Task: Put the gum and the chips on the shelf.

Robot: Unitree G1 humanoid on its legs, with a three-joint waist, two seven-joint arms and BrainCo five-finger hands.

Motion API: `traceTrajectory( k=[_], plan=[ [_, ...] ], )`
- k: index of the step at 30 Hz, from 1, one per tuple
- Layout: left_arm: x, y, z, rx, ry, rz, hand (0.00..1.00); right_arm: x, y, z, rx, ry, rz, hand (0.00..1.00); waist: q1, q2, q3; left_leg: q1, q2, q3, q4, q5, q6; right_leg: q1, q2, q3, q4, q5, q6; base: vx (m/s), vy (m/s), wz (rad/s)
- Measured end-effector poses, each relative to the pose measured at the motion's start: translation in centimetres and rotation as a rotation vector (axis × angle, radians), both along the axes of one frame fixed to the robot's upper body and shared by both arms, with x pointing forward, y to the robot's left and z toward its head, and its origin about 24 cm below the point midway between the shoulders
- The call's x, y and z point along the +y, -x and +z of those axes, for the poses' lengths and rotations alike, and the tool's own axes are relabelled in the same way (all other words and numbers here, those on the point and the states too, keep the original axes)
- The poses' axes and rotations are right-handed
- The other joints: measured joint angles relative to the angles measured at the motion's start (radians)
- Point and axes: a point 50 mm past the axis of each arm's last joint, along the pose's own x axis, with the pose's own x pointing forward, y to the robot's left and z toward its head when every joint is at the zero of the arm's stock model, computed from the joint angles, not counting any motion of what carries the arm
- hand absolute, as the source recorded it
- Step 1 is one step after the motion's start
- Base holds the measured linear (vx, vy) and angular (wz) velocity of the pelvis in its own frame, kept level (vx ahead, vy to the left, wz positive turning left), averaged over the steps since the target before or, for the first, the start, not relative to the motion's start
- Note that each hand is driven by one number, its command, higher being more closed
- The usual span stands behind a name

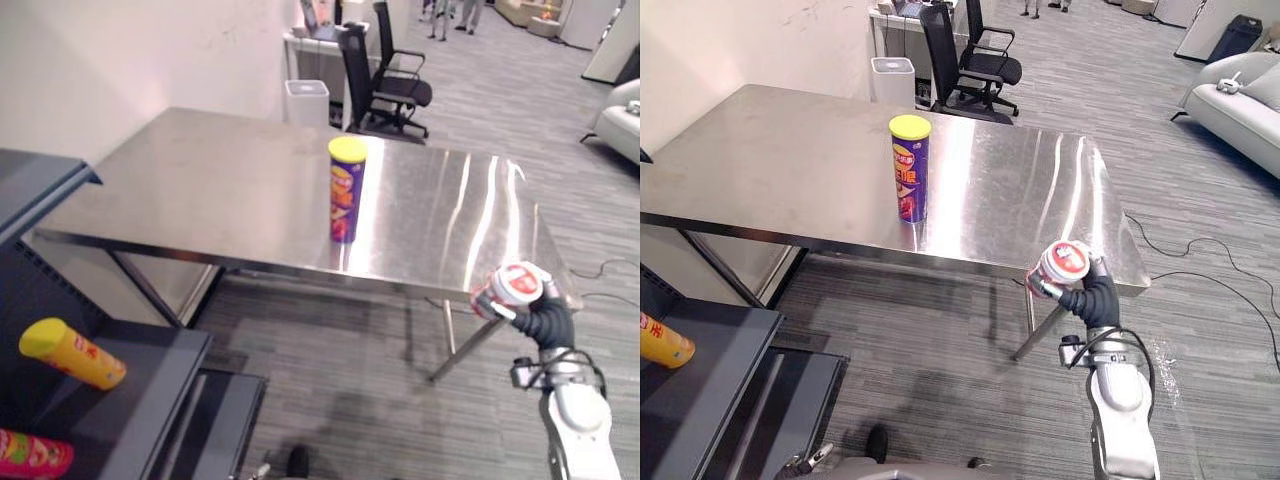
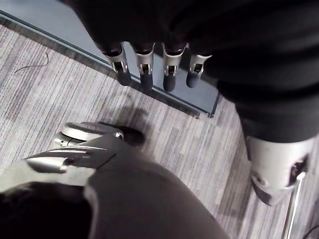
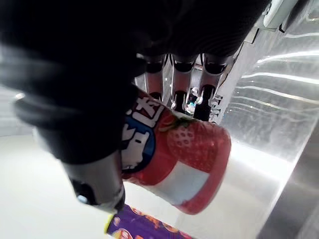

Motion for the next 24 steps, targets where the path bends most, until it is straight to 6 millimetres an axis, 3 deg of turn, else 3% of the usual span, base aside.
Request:
traceTrajectory(
  k=[4, 11, 24],
  plan=[
    [-0.3, 0.3, -0.1, 0.012, 0.007, -0.007, 0.0, 0.9, 0.9, -1.4, 0.073, 0.075, 0.011, 1.0, 0.001, 0.016, -0.008, 0.006, -0.002, 0.001, 0.0, -0.005, 0.0, 0.012, 0.0, -0.003, -0.012, 0.0, 0.0, 0.01, -0.004, 0.02],
    [-1.0, 0.4, -0.3, 0.021, 0.02, -0.027, 0.0, 0.2, 1.8, -4.3, 0.206, 0.096, -0.036, 1.0, 0.004, 0.047, -0.013, 0.008, -0.002, 0.018, 0.0, -0.019, -0.003, 0.011, 0.003, 0.009, -0.016, -0.001, -0.001, 0.04, -0.014, -0.07],
    [-1.2, 0.1, -0.3, 0.02, 0.009, -0.069, 0.0, 0.0, 2.1, -4.6, 0.221, 0.132, -0.061, 1.0, 0.004, 0.054, -0.014, 0.013, -0.012, 0.0, 0.0, -0.029, -0.006, 0.032, -0.001, -0.015, -0.015, -0.013, 0.011, 0.06, -0.022, 0.05]
  ],
)
